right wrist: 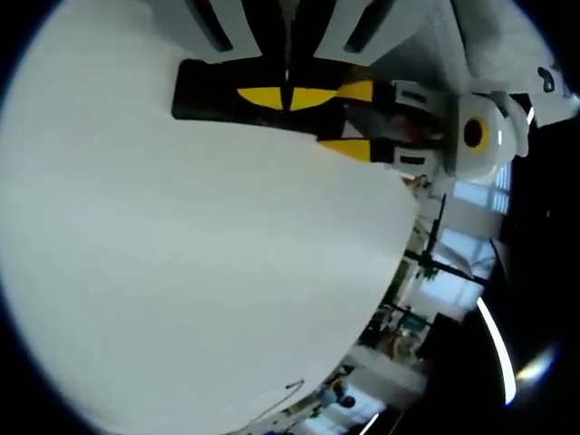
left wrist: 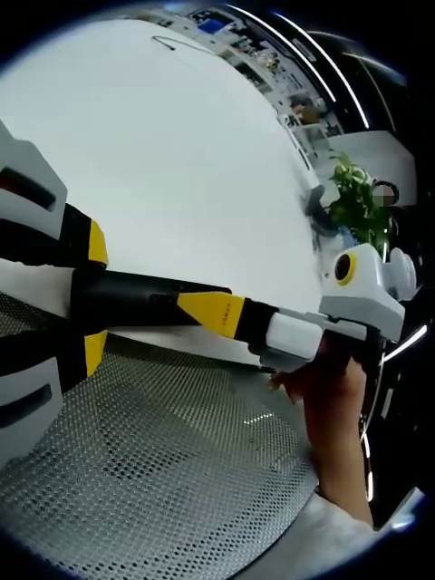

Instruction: Press the specified remote control buttons in sequence, fully releasing each button before pressing the next.

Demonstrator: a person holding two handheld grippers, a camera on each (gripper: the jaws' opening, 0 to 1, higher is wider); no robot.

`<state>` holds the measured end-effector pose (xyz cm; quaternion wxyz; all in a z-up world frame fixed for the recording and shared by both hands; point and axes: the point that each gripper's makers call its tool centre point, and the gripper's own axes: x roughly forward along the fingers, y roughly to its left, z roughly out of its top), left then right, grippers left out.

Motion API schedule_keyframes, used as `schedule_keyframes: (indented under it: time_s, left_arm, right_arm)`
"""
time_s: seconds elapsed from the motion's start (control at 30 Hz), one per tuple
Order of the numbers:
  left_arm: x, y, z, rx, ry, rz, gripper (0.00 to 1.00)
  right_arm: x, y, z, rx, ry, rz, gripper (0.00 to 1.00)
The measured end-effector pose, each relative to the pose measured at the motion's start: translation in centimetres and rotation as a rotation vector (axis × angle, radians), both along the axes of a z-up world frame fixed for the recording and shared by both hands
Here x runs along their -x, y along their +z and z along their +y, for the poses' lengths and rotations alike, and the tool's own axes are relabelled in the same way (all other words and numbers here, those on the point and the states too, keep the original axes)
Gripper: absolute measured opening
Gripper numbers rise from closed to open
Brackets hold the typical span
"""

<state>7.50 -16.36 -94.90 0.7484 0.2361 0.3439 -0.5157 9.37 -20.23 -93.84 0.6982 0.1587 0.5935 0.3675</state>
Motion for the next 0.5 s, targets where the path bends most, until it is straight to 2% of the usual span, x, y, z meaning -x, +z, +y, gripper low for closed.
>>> schedule_keyframes:
  time_s: [0.23,0.37,0.5]
  left_arm:
    - [-0.01,-0.01,0.01,-0.001,-0.001,-0.001,0.25]
    - [-0.01,0.00,0.01,-0.002,0.000,-0.002,0.25]
    - [0.00,-0.01,0.02,-0.003,0.000,-0.002,0.25]
  right_arm:
    - [0.00,0.04,0.07,0.002,0.008,-0.011,0.00]
    - [0.14,0.25,0.21,0.027,0.044,-0.048,0.00]
    - [0.04,0.28,-0.23,0.031,0.035,-0.044,0.00]
